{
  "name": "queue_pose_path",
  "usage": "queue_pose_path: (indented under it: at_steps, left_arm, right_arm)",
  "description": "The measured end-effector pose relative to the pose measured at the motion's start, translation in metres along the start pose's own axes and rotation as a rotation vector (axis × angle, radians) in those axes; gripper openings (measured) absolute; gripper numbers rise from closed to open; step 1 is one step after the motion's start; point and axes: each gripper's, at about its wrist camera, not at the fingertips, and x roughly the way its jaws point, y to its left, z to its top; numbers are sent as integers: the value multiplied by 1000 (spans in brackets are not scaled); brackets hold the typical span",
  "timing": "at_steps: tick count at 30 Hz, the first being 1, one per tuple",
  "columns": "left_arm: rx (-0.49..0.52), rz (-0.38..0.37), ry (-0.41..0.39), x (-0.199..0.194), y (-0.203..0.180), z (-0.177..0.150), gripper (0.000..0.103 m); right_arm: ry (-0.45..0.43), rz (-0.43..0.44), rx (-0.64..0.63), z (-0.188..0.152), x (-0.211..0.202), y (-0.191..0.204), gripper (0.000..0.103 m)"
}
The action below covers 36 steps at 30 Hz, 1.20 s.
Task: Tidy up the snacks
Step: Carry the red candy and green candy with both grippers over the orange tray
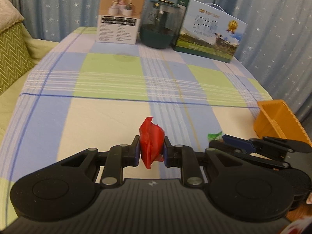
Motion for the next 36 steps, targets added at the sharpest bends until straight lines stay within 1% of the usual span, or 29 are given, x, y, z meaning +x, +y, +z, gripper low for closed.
queue_pose_path:
  at_steps: [3,6,11,15,18,22,25,36]
  left_arm:
    - [31,-21,-1,-4,-16,-6,20]
    - [50,-34,-9,-11,-31,-14,20]
    - [25,-64,-15,-25,-52,-32,20]
    - [5,-70,-30,-42,-67,-45,20]
    - [-13,-74,-34,-56,-79,-55,20]
    - [-63,-88,-36,-76,-93,-67,20]
    - [-82,-108,-27,-88,-105,-74,20]
    - [-45,-141,-25,-117,-157,-86,20]
  right_arm:
    - [2,-23,41,-11,-21,-6,20]
    - [3,-48,51,-21,-41,-9,20]
    - [14,-74,97,-37,-72,-19,20]
    - [18,-88,130,-47,-97,-25,20]
    - [12,-98,152,-51,-117,-28,20]
    - [0,-114,181,-57,-144,-33,20]
    - [-15,-129,198,-59,-163,-38,20]
    - [-61,-173,248,-62,-219,-62,21]
